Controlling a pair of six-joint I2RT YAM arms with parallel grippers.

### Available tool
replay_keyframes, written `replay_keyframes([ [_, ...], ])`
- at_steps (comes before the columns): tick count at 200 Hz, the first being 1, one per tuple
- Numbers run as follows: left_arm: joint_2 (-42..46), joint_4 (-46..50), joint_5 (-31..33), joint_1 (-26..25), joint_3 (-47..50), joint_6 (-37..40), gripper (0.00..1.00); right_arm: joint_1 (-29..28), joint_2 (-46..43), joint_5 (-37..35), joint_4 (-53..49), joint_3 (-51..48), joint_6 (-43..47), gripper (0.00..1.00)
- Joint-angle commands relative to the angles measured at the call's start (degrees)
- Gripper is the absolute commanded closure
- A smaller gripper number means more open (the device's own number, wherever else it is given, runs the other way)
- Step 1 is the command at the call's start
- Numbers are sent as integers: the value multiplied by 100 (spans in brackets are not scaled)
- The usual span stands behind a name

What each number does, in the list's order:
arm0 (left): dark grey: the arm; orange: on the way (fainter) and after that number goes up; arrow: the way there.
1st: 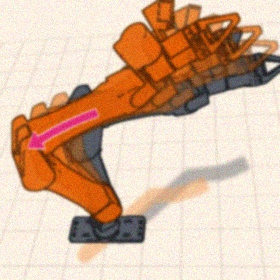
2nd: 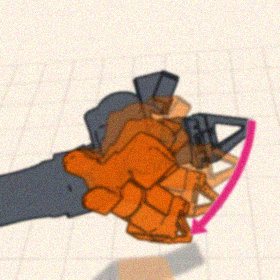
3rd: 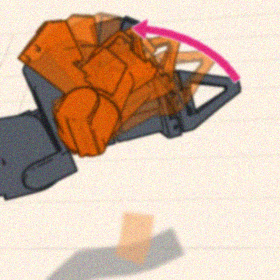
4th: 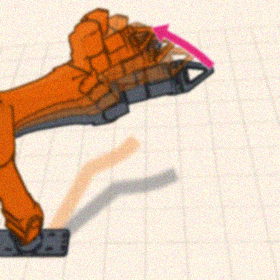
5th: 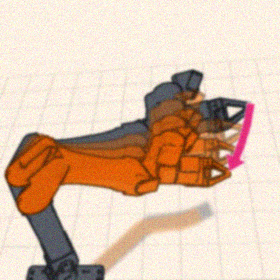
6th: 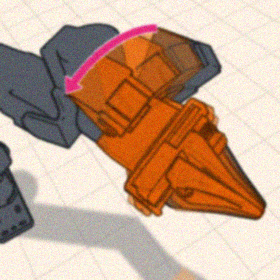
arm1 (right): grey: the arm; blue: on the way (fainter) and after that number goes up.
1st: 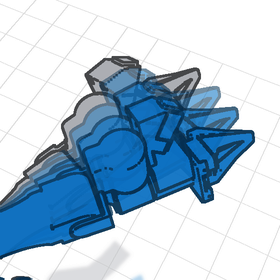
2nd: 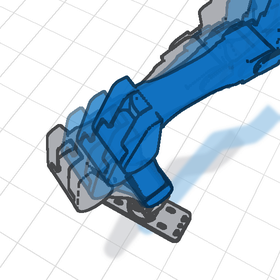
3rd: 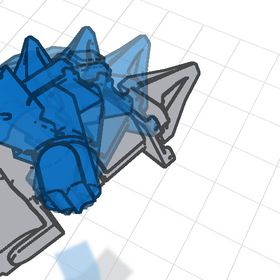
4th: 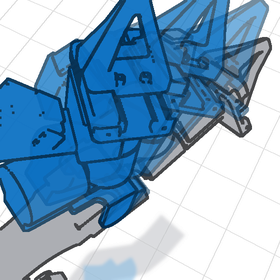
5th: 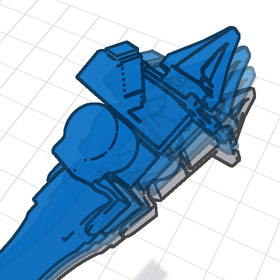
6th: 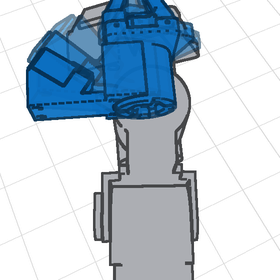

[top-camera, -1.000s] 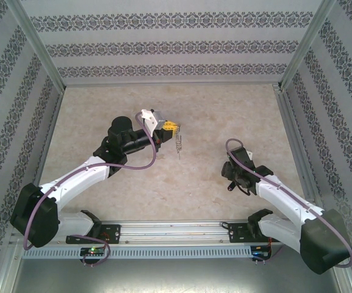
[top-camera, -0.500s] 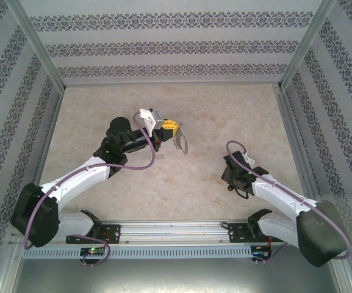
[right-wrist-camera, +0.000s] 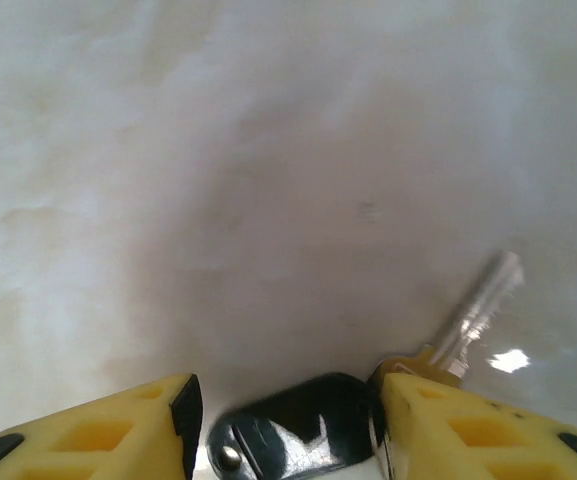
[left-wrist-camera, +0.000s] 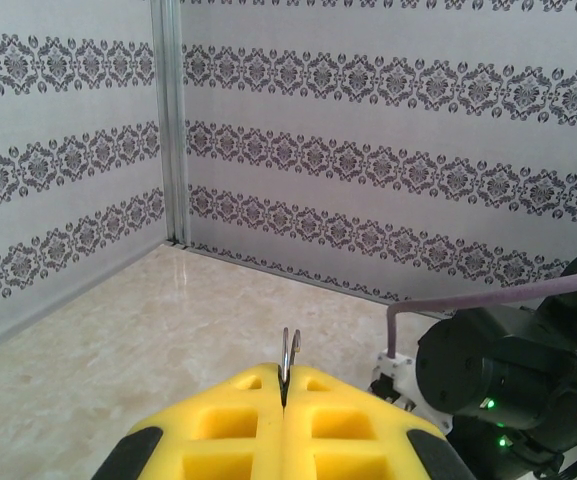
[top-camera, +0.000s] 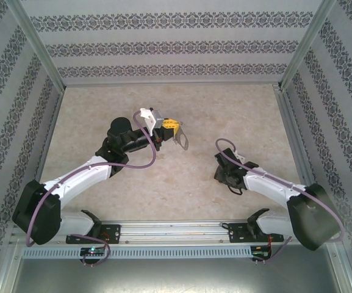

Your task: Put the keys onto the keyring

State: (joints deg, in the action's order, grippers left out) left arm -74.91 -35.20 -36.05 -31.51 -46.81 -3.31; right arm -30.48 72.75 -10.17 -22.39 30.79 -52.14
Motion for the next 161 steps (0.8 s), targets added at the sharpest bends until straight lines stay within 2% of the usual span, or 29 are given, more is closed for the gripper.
replay_keyframes([
  [1, 64, -330, -132, -57, -21, -64, 100, -328, 407, 97, 368, 475, 68, 49],
  [34, 133, -267, -113, -63, -13, -60, 100, -812, 1285, 276, 622, 1465, 187, 50],
  [57, 246, -134, -97, -59, -13, -21, 100, -863, 1476, 271, 565, 1890, 348, 51],
  [102, 426, 21, -97, -58, -4, 19, 100, -605, 1029, 84, 497, 1510, 603, 54],
  [161, 509, 95, -76, -58, 5, 15, 100, -632, 711, -42, 348, 996, 983, 62],
])
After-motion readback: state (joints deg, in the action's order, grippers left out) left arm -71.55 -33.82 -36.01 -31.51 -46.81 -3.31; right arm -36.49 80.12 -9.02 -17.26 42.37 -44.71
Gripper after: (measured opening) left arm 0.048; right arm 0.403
